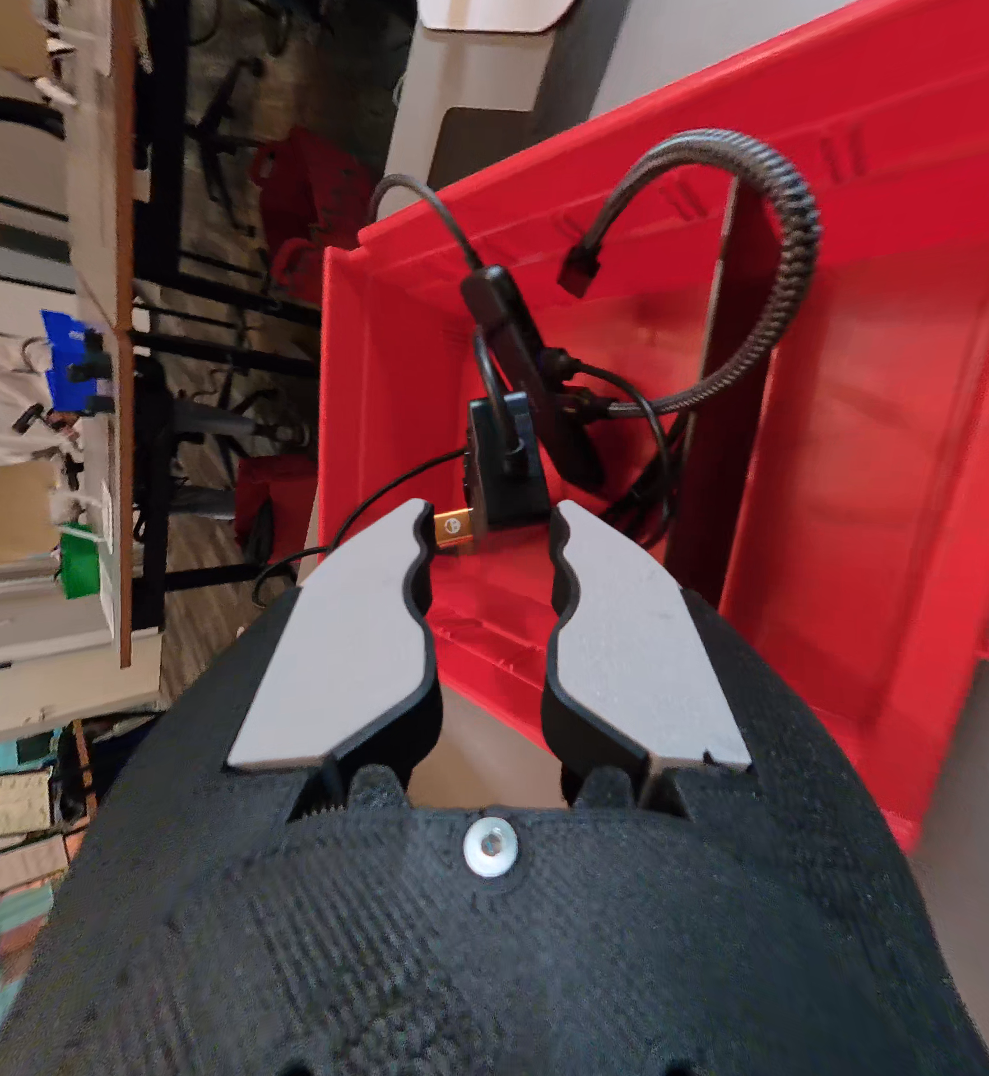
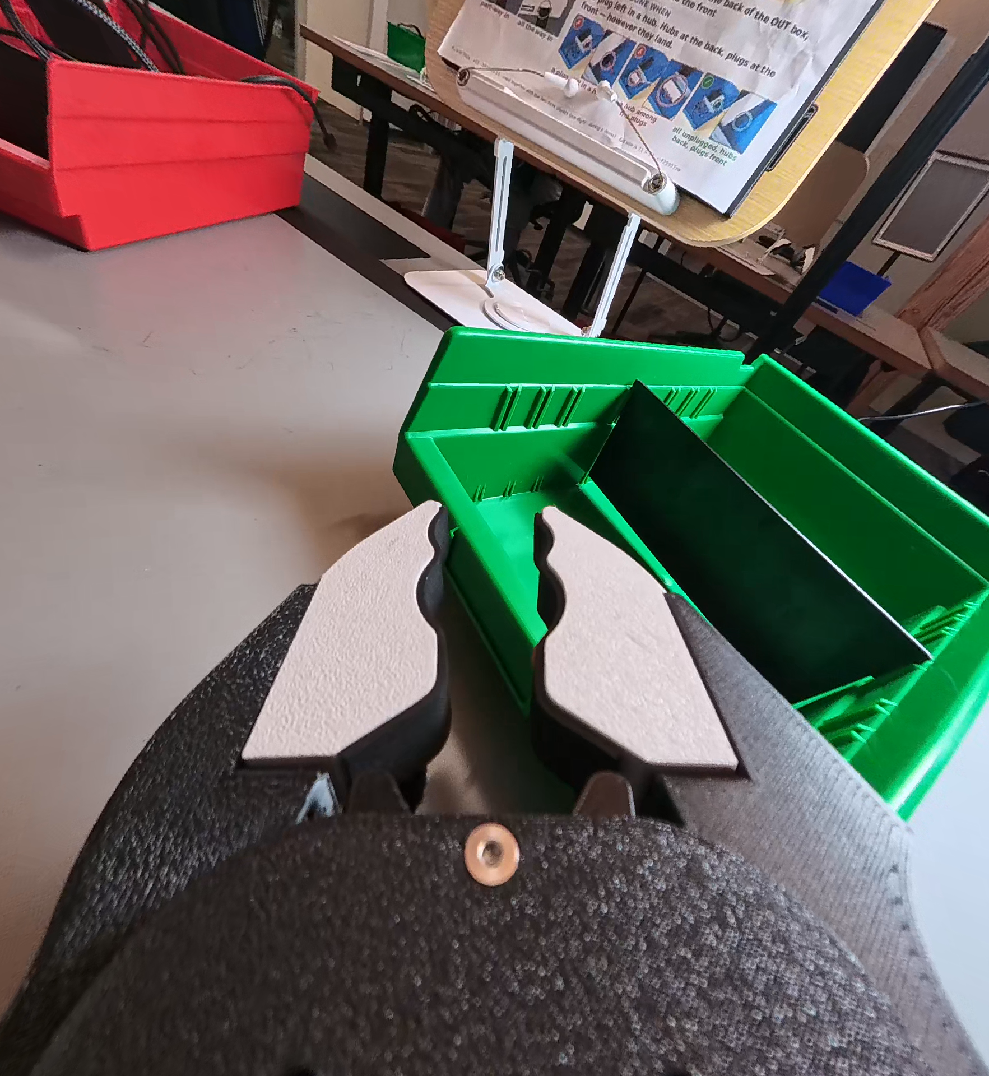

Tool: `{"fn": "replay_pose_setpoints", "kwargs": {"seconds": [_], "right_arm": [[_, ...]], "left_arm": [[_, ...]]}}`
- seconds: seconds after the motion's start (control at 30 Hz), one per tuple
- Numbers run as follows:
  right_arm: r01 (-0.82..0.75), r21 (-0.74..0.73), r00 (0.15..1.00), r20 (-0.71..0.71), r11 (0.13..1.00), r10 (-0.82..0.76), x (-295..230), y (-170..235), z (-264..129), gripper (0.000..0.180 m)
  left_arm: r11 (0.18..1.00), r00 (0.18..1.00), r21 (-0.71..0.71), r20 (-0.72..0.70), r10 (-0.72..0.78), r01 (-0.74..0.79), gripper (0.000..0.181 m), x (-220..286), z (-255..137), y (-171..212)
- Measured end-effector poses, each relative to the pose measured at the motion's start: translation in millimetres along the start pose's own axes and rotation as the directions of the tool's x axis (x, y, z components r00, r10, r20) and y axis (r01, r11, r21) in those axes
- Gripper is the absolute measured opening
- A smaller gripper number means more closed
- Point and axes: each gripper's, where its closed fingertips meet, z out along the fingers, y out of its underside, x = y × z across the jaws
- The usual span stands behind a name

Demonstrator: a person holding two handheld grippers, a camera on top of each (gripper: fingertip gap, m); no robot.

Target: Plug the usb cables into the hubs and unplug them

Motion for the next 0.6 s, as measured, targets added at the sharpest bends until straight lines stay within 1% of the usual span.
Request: {"fn": "replay_pose_setpoints", "kwargs": {"seconds": [0.07,0.13,0.23,0.27,0.3,0.33,0.37,0.43,0.47,0.53,0.6], "right_arm": [[0.003,-0.002,1.000,0.002,1.000,-0.003,-1,0,0,0.028],[0.006,-0.005,1.000,0.003,1.000,-0.006,-2,1,1,0.028],[0.011,-0.003,1.000,0.002,1.000,-0.011,-2,0,0,0.027],[0.012,-0.001,1.000,0.002,1.000,-0.012,-2,0,0,0.027],[0.010,-0.001,1.000,0.002,1.000,-0.010,-2,0,0,0.027],[0.007,-0.001,1.000,0.003,1.000,-0.007,-2,0,0,0.026],[0.004,-0.001,1.000,0.003,1.000,-0.004,-2,0,0,0.026],[0.002,-0.001,1.000,0.003,1.000,-0.002,-1,0,0,0.026],[0.002,-0.001,1.000,0.004,1.000,-0.002,-1,0,0,0.026],[0.004,-0.001,1.000,0.004,1.000,-0.004,-2,0,0,0.025],[0.006,-0.001,1.000,0.003,1.000,-0.006,-2,0,0,0.025]], "left_arm": [[0.999,0.999,-0.019,0.027,-0.034,0.035,0.046,-2,9,3],[0.998,0.998,-0.026,0.043,-0.050,0.051,0.048,-1,21,6],[0.995,0.996,-0.040,0.014,-0.088,0.088,0.050,8,41,9],[0.995,0.996,-0.041,0.005,-0.090,0.090,0.048,11,46,7],[0.996,0.997,-0.044,0.015,-0.082,0.082,0.039,11,48,6],[0.997,0.997,-0.048,0.050,-0.055,0.058,0.029,6,49,4],[0.998,0.995,-0.060,0.096,-0.017,0.023,0.023,0,49,4],[0.995,0.988,-0.096,0.153,0.019,-0.004,0.022,-10,50,6],[0.995,0.984,-0.104,0.180,0.016,0.003,0.023,-16,50,6],[0.994,0.970,-0.106,0.244,0.013,0.014,0.034,-29,51,7],[0.988,0.975,-0.143,0.223,-0.017,0.050,0.041,-29,60,14]]}}
